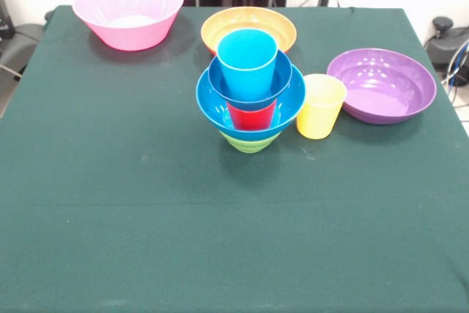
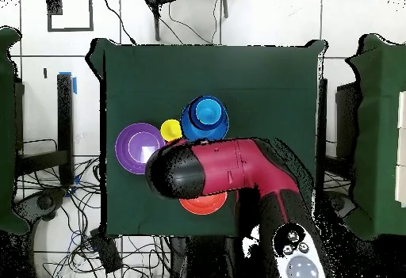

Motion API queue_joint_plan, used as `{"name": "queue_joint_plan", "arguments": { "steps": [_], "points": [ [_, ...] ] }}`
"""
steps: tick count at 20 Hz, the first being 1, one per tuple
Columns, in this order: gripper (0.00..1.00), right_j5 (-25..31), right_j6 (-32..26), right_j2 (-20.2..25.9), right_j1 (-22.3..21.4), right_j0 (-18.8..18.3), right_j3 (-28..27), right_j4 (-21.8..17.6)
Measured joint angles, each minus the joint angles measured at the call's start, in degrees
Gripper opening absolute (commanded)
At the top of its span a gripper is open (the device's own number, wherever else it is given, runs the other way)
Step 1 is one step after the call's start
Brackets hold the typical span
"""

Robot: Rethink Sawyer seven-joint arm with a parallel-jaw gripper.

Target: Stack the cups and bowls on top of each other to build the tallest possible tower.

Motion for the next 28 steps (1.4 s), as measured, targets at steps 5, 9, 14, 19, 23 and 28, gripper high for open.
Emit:
{"name": "queue_joint_plan", "arguments": {
  "steps": [5,9,14,19,23,28],
  "points": [
    [0.00,0.0,0.0,2.5,1.3,-1.6,-1.8,0.0],
    [0.00,0.1,0.0,4.6,2.8,-3.4,-3.6,-0.1],
    [0.00,1.0,0.0,6.3,4.6,-4.9,-5.4,-0.5],
    [0.00,2.5,0.0,8.1,6.5,-6.6,-6.9,-1.8],
    [0.00,3.7,0.0,9.5,7.7,-8.5,-7.7,-2.7],
    [0.00,5.0,0.0,11.4,9.2,-11.0,-8.5,-3.9]
  ]
}}
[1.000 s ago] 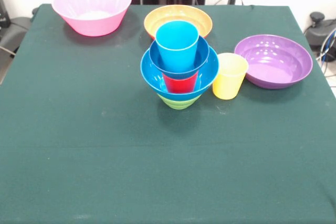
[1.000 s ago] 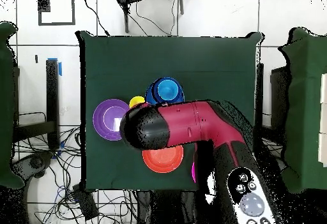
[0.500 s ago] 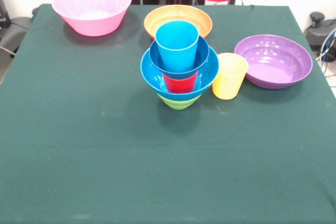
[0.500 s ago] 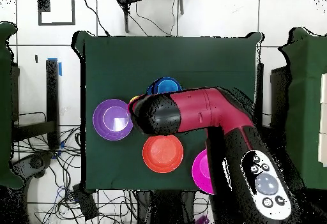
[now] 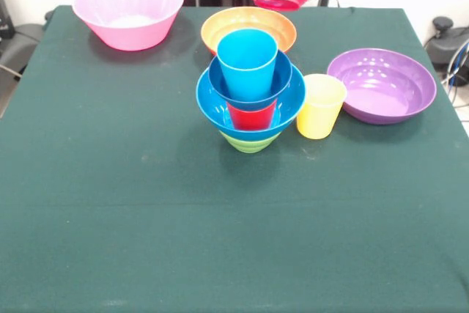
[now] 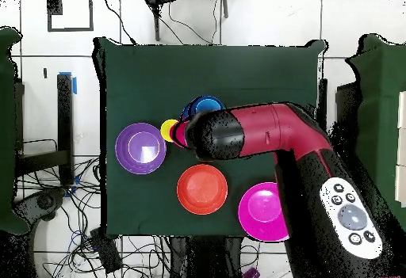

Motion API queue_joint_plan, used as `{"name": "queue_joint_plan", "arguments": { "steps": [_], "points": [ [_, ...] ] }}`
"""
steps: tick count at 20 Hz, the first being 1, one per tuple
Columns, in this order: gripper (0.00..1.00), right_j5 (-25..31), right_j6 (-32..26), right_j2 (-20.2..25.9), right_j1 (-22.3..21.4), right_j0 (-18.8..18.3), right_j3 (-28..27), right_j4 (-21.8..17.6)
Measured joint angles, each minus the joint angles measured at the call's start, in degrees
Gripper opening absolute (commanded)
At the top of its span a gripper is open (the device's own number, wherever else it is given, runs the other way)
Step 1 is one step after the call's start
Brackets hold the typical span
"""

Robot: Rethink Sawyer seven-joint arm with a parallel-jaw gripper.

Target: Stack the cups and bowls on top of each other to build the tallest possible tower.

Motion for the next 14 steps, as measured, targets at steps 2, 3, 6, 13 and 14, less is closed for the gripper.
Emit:
{"name": "queue_joint_plan", "arguments": {
  "steps": [2,3,6,13,14],
  "points": [
    [0.00,0.5,0.0,0.6,0.3,-0.8,-0.3,-0.4],
    [0.00,0.9,0.0,1.0,0.4,-1.3,-0.5,-0.6],
    [0.00,2.0,0.0,1.9,0.6,-2.3,-1.1,-0.9],
    [0.00,4.7,-0.1,4.0,0.7,-4.1,-2.8,-2.7],
    [0.00,5.0,-0.2,4.3,0.7,-4.4,-3.1,-2.8]
  ]
}}
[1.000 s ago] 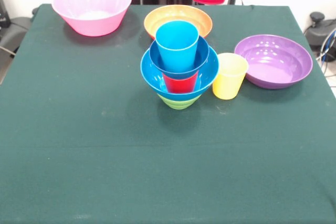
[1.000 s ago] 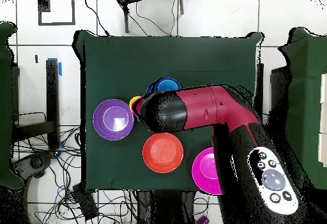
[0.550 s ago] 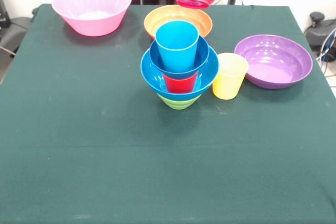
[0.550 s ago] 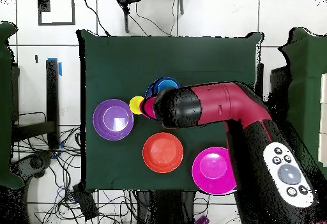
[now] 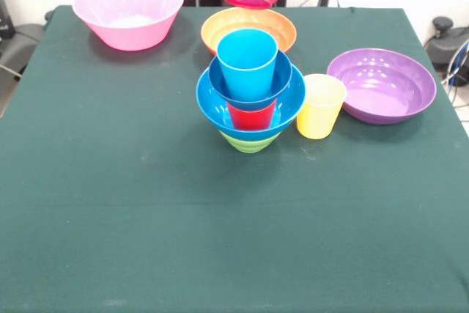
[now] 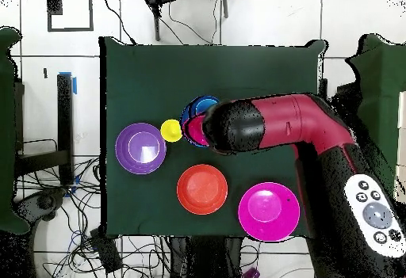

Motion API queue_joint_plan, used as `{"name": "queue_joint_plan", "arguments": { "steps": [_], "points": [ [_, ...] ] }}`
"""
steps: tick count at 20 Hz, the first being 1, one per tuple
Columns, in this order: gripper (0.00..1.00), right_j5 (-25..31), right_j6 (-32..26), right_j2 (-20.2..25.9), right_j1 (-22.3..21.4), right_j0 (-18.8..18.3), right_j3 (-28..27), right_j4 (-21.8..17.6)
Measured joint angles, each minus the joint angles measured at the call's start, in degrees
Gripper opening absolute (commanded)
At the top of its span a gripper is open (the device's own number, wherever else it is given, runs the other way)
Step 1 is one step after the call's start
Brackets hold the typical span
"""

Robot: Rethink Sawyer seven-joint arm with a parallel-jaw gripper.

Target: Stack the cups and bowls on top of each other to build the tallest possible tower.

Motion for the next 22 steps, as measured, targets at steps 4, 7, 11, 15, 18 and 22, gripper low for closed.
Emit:
{"name": "queue_joint_plan", "arguments": {
  "steps": [4,7,11,15,18,22],
  "points": [
    [0.00,0.7,-0.4,1.3,0.0,-1.1,-1.1,-0.1],
    [0.00,1.3,-0.4,2.0,0.5,-1.5,-2.3,-0.3],
    [0.00,2.7,-0.4,2.7,2.0,-1.7,-4.2,-1.4],
    [0.00,5.5,-0.7,3.2,4.0,-1.8,-5.9,-1.9],
    [0.00,11.4,-2.1,3.8,5.2,-1.9,-7.3,-2.1],
    [0.00,19.0,-5.0,4.4,6.1,-2.0,-8.6,-2.8]
  ]
}}
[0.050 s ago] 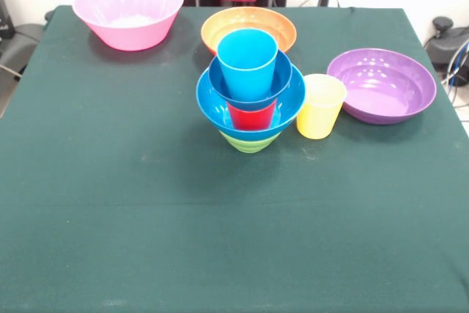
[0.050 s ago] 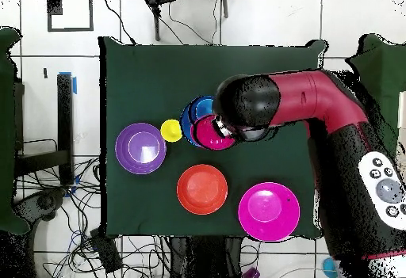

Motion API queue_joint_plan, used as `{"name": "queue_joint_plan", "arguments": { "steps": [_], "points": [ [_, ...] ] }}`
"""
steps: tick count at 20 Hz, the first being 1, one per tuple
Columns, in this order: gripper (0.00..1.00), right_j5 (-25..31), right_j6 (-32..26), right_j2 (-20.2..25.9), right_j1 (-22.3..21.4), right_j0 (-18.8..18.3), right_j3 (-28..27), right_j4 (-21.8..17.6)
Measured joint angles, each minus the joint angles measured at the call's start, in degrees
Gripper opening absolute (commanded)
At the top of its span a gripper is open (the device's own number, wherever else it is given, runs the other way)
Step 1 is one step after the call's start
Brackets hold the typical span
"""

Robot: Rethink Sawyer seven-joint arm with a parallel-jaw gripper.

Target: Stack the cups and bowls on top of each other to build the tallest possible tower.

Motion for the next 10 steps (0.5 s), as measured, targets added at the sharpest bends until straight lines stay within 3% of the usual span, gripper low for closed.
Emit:
{"name": "queue_joint_plan", "arguments": {
  "steps": [5,10],
  "points": [
    [0.00,9.3,-5.9,0.9,0.3,-0.6,-0.7,-1.6],
    [0.00,12.0,-9.2,2.0,-0.6,-2.4,0.4,-1.6]
  ]
}}
